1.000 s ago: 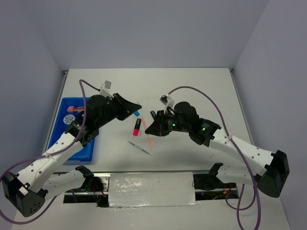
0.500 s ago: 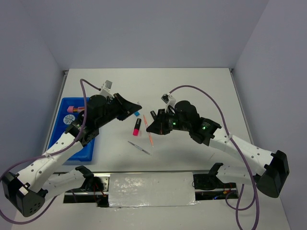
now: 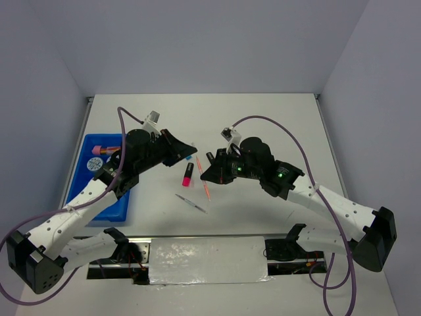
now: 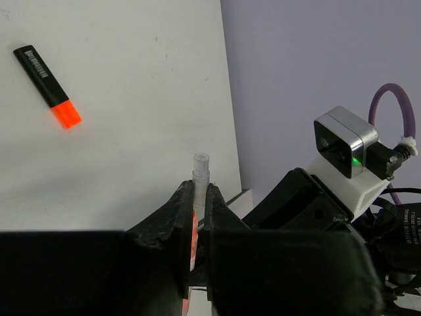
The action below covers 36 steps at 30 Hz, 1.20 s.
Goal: Sort the stationery into containers
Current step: Close the pen cap on the pen.
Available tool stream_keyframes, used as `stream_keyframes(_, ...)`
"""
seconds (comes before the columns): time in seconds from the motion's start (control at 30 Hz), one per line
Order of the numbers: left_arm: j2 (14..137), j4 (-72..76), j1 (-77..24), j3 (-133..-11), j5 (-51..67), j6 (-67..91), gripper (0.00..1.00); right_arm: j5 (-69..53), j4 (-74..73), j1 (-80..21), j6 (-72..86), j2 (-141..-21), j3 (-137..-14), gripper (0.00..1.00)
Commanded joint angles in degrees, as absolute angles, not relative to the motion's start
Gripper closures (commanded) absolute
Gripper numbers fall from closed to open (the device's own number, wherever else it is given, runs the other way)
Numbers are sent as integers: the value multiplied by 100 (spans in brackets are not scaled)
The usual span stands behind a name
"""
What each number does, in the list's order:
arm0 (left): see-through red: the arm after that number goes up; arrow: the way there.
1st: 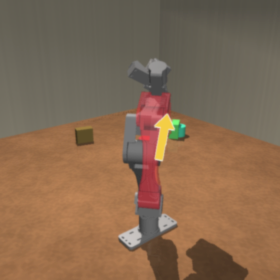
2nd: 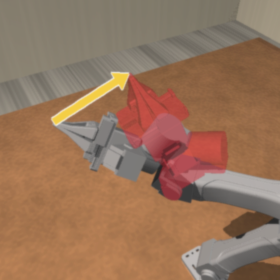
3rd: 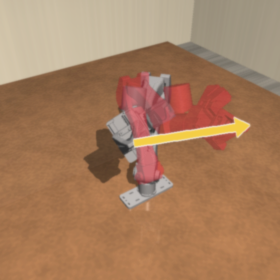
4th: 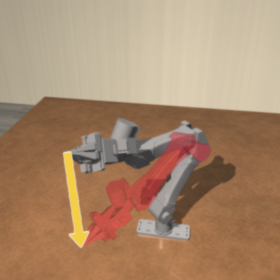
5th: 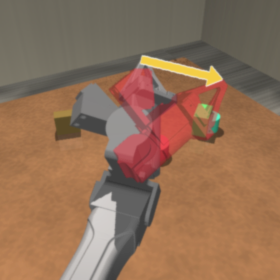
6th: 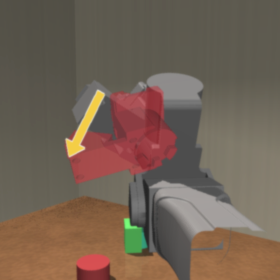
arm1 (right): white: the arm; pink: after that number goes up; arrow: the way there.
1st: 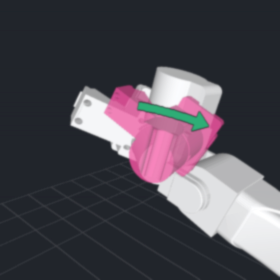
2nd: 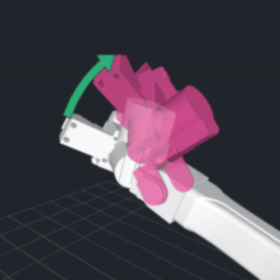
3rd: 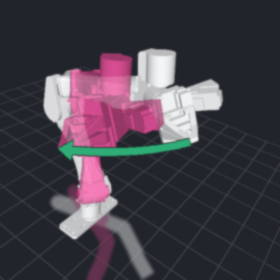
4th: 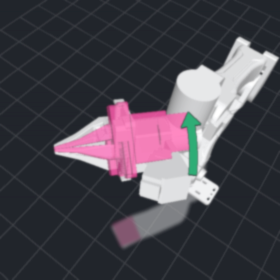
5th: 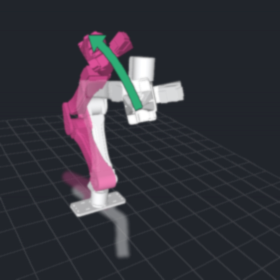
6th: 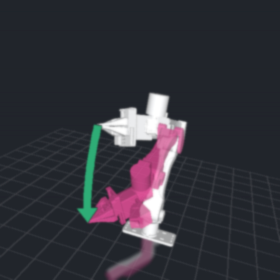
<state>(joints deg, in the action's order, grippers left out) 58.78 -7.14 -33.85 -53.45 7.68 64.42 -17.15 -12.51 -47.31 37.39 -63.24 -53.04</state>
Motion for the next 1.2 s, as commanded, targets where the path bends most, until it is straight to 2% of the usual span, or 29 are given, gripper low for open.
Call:
stream_keyframes(0.0, 5862, -334, -3393, -5361, 870, 6284, 100, -1705, -1143, -4693, 3630, -6284, -5572, 100)
stream_keyframes(1.17, 6038, -343, -3463, -5317, 1046, 6082, 100, -1802, -1098, -4474, 3735, -6372, -5598, 100)
